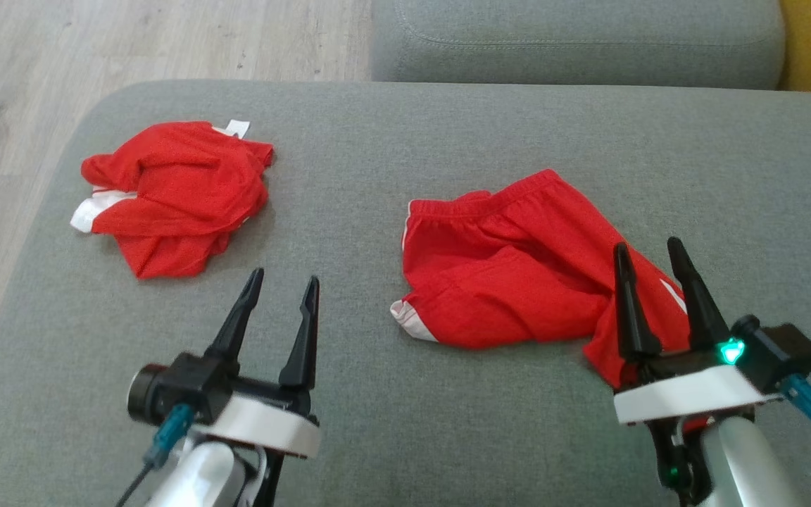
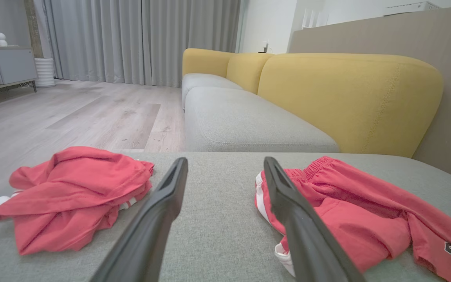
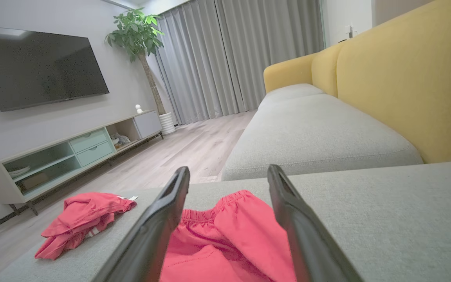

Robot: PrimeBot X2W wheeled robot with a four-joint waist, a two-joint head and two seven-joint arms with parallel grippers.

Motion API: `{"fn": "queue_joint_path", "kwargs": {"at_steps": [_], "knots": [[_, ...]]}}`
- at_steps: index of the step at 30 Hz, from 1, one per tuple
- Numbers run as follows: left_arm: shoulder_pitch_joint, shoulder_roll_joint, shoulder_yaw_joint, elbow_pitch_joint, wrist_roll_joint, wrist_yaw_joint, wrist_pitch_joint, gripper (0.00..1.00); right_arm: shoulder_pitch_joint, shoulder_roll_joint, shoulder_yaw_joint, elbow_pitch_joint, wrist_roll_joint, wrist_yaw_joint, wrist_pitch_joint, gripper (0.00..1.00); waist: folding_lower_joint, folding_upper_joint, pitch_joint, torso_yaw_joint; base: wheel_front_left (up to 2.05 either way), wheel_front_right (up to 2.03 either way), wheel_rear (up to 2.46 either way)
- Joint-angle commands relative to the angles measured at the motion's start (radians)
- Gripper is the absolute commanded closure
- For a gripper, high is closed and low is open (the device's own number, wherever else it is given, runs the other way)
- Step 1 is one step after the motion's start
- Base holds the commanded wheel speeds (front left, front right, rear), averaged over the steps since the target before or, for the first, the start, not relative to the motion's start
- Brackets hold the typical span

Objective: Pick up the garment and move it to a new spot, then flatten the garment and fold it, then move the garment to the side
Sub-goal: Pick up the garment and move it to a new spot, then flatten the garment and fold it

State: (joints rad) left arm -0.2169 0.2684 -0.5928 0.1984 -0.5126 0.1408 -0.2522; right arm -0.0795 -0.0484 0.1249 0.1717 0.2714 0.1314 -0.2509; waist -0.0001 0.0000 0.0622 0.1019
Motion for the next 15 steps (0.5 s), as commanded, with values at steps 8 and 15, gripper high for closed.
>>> {"fn": "queue_joint_path", "kwargs": {"at_steps": [8,15], "knots": [[0.024,-0.051,0.124,-0.053,0.076,-0.040,-0.009,0.00,-0.002,-0.002,0.025,-0.024,-0.007,-0.001,-0.011,0.00,0.0001,0.0000,0.000,-0.010,0.00,0.00,0.00],[0.037,-0.091,0.163,-0.031,0.115,-0.086,-0.009,0.00,-0.013,-0.002,0.017,-0.023,-0.029,-0.001,-0.011,0.00,0.0001,0.0000,0.005,-0.011,0.00,0.00,0.00]]}}
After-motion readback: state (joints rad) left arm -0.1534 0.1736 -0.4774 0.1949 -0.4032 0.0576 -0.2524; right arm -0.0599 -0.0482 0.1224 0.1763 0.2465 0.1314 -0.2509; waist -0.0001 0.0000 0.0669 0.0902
